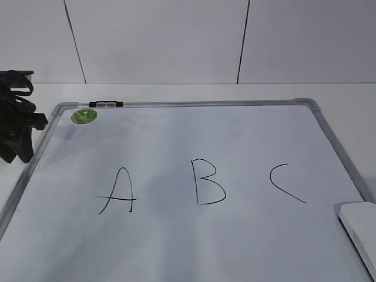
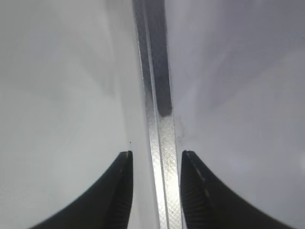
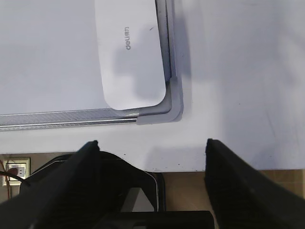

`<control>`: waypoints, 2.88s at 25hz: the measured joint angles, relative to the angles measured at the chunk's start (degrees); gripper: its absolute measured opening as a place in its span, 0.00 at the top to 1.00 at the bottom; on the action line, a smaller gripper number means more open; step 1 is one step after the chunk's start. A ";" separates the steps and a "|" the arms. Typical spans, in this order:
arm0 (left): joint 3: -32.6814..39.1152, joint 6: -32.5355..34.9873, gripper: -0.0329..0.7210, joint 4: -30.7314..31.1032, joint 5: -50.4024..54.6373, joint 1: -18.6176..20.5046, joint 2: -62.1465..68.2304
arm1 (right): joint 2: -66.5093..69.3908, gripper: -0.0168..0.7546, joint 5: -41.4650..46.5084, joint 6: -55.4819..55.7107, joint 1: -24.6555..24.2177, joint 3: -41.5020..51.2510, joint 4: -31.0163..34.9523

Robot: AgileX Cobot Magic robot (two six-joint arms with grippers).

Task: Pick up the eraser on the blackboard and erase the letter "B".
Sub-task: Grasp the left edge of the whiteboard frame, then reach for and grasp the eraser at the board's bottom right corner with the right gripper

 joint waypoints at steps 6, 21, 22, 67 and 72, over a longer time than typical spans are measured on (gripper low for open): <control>0.00 0.00 0.63 0.12 -0.37 0.50 2.94 | 0.00 0.28 0.00 0.00 0.00 0.00 0.00; -1.05 0.08 0.67 -0.70 -0.92 1.11 6.07 | 0.00 0.28 0.56 0.00 0.00 -0.08 0.08; -1.05 0.12 0.69 -0.85 -0.88 1.11 6.07 | 0.00 0.28 0.56 0.00 0.00 -0.08 0.08; -1.31 0.53 0.93 -1.38 0.27 1.33 6.07 | 36.44 0.11 -7.25 -3.86 4.52 -11.61 -1.97; -1.31 0.61 0.93 -1.38 0.36 1.33 6.07 | 40.40 0.11 -9.98 -3.41 4.52 -11.61 -2.48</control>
